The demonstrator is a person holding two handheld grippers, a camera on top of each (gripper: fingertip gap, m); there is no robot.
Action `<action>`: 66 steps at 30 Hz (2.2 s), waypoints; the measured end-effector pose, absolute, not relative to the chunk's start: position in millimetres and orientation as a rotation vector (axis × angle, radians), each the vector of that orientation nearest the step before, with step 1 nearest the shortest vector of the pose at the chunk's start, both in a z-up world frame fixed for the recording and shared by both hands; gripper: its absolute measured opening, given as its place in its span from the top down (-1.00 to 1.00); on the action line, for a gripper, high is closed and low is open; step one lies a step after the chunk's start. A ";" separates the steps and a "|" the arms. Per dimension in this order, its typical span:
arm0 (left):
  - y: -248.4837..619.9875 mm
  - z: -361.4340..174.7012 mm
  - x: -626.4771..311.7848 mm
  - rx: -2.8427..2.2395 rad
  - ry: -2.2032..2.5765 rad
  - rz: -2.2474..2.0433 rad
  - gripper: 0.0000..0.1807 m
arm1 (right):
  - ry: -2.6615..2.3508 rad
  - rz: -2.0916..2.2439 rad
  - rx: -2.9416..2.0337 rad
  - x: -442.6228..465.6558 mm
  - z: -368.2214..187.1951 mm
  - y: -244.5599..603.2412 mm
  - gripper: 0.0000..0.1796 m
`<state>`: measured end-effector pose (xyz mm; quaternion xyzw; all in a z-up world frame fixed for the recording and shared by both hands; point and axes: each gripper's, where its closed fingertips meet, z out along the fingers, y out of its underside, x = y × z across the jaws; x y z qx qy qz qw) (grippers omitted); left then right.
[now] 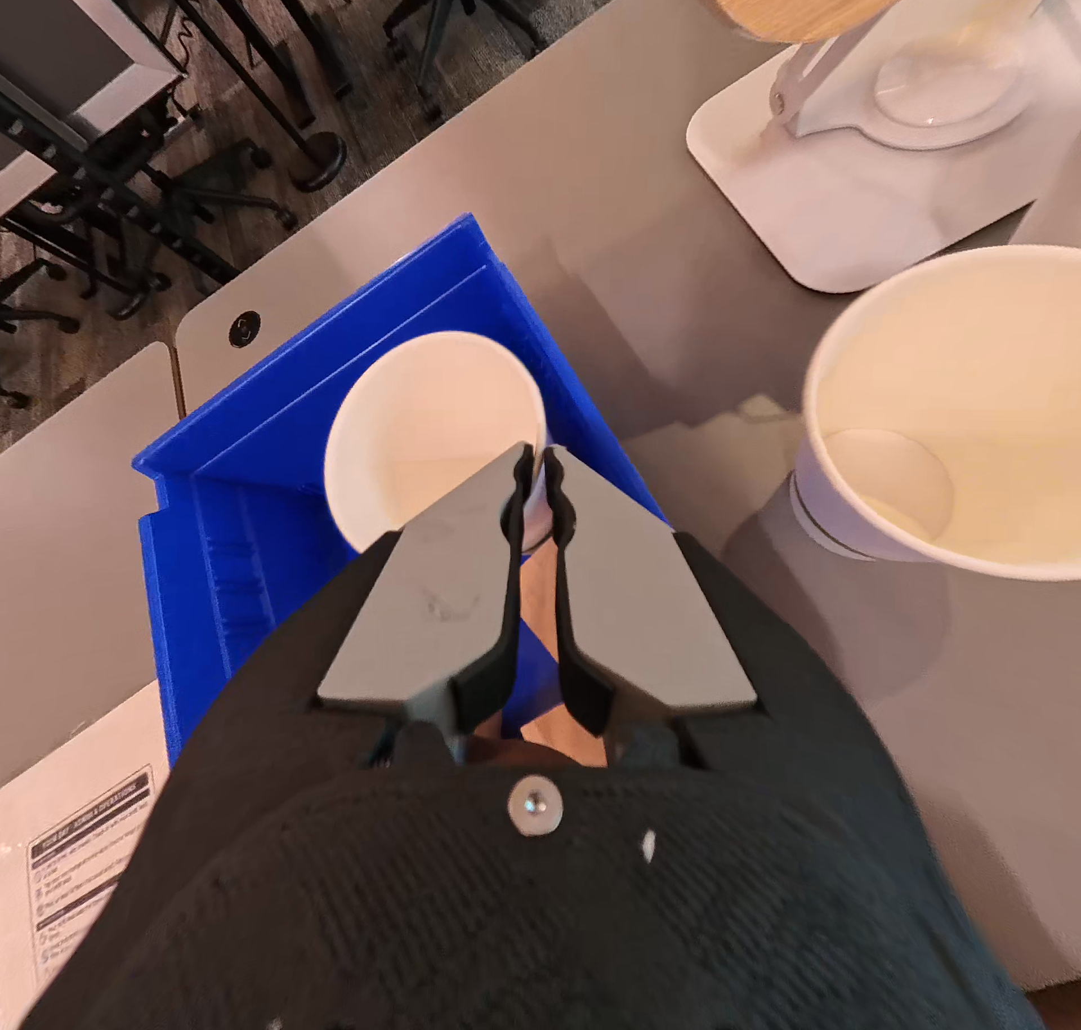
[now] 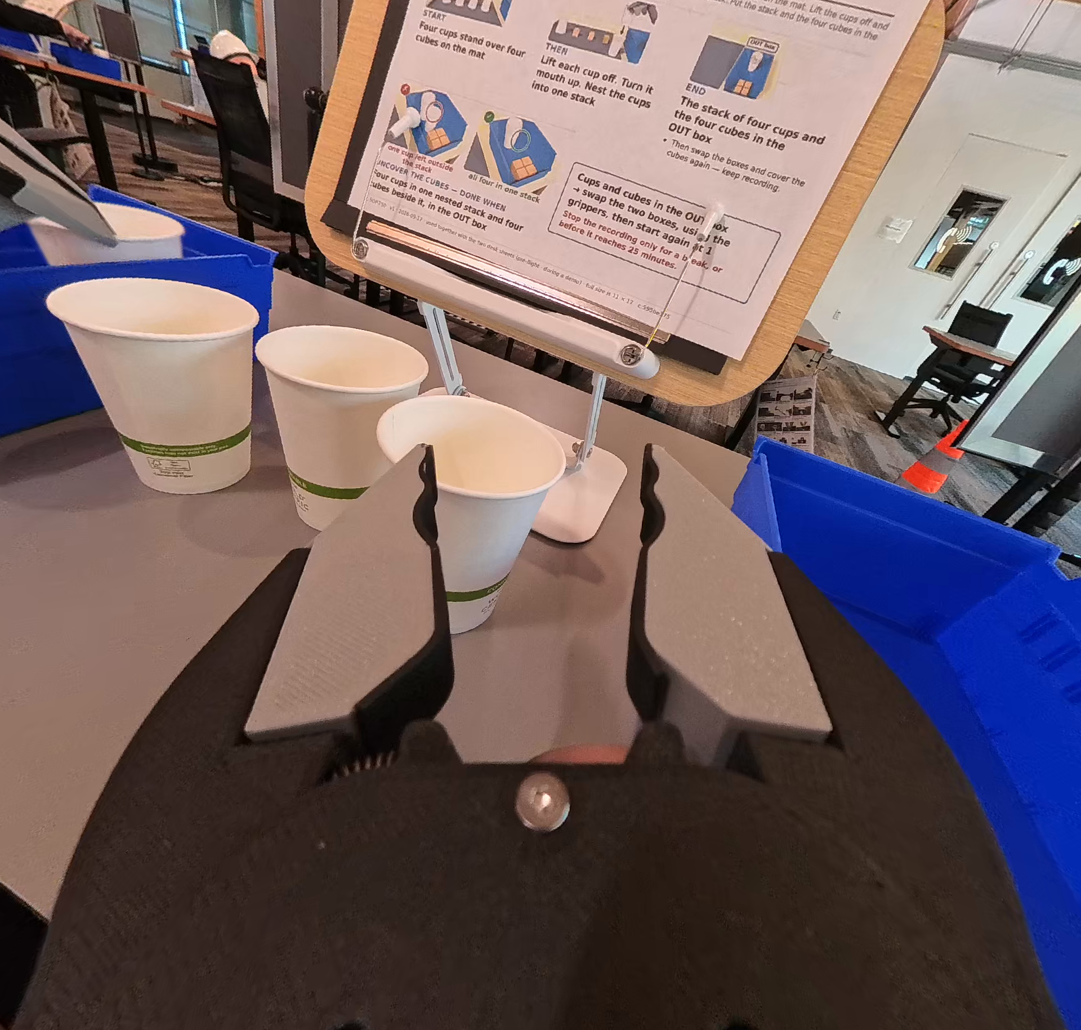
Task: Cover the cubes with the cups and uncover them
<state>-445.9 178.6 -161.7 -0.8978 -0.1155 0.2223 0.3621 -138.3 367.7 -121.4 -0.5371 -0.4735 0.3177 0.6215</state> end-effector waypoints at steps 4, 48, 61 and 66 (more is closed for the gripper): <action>179.8 -147.9 -445.8 -2.265 -0.291 0.607 0.99 | -1.089 0.730 -1.235 -138.4 -121.6 367.8 0.24; 255.6 -50.8 -235.5 -1.996 0.415 0.476 0.99 | -1.080 0.736 -1.231 -137.5 -119.3 368.5 0.24; 261.7 -41.8 -200.8 -1.940 0.513 0.495 0.99 | -1.071 0.731 -1.228 -135.3 -116.8 370.4 0.24; 262.0 -46.9 -182.1 -1.945 0.579 0.426 0.99 | -1.033 0.738 -1.236 -129.0 -111.3 378.2 0.24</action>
